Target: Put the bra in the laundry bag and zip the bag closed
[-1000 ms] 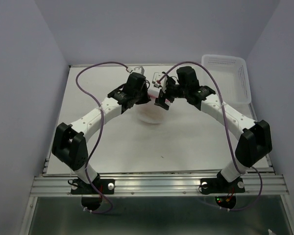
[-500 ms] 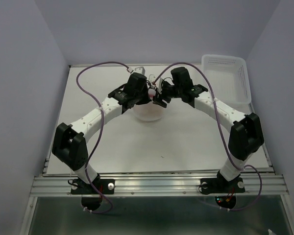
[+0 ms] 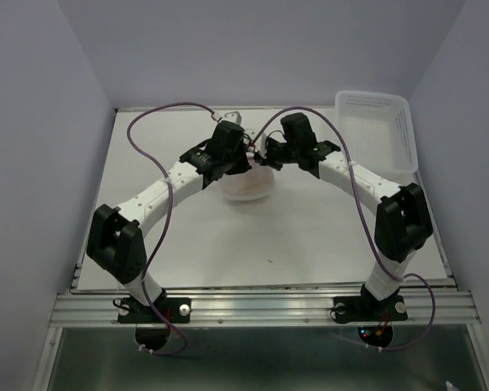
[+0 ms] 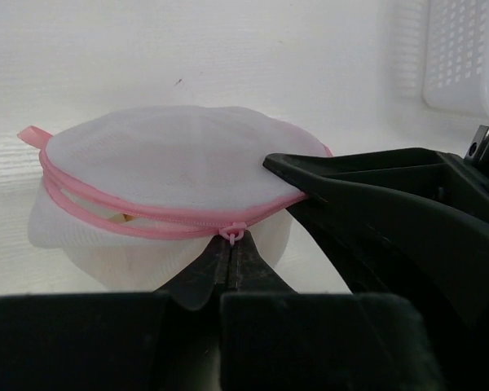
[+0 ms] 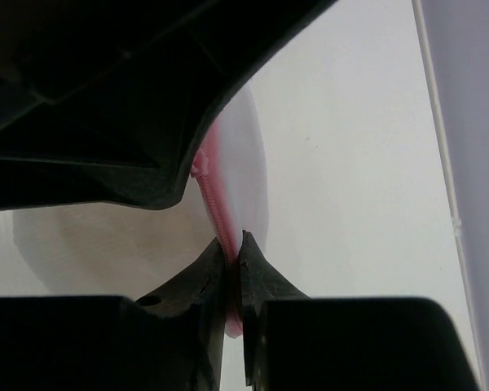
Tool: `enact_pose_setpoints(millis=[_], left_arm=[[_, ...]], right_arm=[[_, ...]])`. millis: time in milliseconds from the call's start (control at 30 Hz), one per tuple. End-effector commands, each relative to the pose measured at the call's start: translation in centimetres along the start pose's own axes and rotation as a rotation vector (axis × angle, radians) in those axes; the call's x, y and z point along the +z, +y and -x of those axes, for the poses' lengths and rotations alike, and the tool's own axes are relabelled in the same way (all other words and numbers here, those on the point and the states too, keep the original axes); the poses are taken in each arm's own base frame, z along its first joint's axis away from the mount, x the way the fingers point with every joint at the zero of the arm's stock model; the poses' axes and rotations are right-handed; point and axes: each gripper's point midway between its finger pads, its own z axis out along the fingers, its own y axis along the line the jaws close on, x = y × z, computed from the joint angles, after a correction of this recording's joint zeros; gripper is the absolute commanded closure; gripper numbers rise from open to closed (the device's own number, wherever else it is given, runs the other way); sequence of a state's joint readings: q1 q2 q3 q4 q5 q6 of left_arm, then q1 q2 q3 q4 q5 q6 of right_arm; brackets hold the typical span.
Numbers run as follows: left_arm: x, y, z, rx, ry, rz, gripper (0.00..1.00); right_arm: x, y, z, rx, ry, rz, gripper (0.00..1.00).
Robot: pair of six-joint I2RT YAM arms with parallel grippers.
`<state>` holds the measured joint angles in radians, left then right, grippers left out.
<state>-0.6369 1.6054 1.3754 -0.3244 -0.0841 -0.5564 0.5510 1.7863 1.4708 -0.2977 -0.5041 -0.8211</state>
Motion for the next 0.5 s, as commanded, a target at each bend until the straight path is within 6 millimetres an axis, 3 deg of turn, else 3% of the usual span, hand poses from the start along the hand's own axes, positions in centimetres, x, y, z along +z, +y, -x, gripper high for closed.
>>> enact_pose_setpoints(millis=[0,200,233,467], left_arm=[[-1.9,0.0,2.2,-0.019,-0.071,-0.004,1.0],[-1.2,4.8,1.0,-0.111,-0.03,0.03,1.0],[-1.0,6.5,0.6,-0.134,-0.02,0.06,1.0],[-0.2,11.5,-0.3,-0.19,-0.017,0.094,1.0]], right_arm=[[-1.2,-1.1,0.6,-0.131,0.009,-0.067,0.89],[-2.2,-1.2,0.4,-0.173,0.019,-0.114,0.92],[-2.3,-1.2,0.4,-0.182,0.019,-0.117,0.93],[-3.1,-1.4,0.5,-0.193,-0.011,-0.131,0.94]])
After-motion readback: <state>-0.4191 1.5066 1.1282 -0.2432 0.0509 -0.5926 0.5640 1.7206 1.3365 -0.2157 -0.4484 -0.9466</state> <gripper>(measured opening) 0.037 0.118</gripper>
